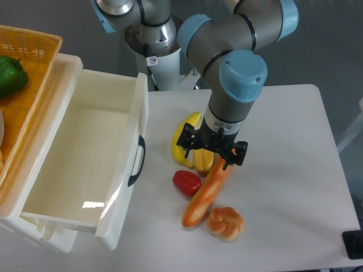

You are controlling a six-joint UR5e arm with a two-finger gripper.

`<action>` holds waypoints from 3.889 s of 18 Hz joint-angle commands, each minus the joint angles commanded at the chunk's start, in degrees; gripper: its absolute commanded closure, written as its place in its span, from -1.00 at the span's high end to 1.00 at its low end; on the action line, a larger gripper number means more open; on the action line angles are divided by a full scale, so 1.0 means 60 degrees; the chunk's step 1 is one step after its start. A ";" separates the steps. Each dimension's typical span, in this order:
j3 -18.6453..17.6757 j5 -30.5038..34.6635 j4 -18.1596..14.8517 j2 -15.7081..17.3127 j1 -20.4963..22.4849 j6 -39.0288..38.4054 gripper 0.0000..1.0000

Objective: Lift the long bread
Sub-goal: 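Lower the open gripper toward the middle of the long baguette, then align the gripper fingers across the baguette and descend onto it, then close the gripper around the baguette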

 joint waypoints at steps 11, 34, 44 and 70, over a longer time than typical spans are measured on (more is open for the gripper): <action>-0.0351 0.0059 0.0846 -0.0351 -0.0103 0.0368 1.00; -0.1713 0.0645 0.2769 -0.1626 -0.0029 0.2258 1.00; -0.1816 0.0645 0.2812 -0.1860 -0.0029 0.2185 1.00; -0.1436 0.0645 0.2783 -0.1963 -0.0059 0.2258 -1.00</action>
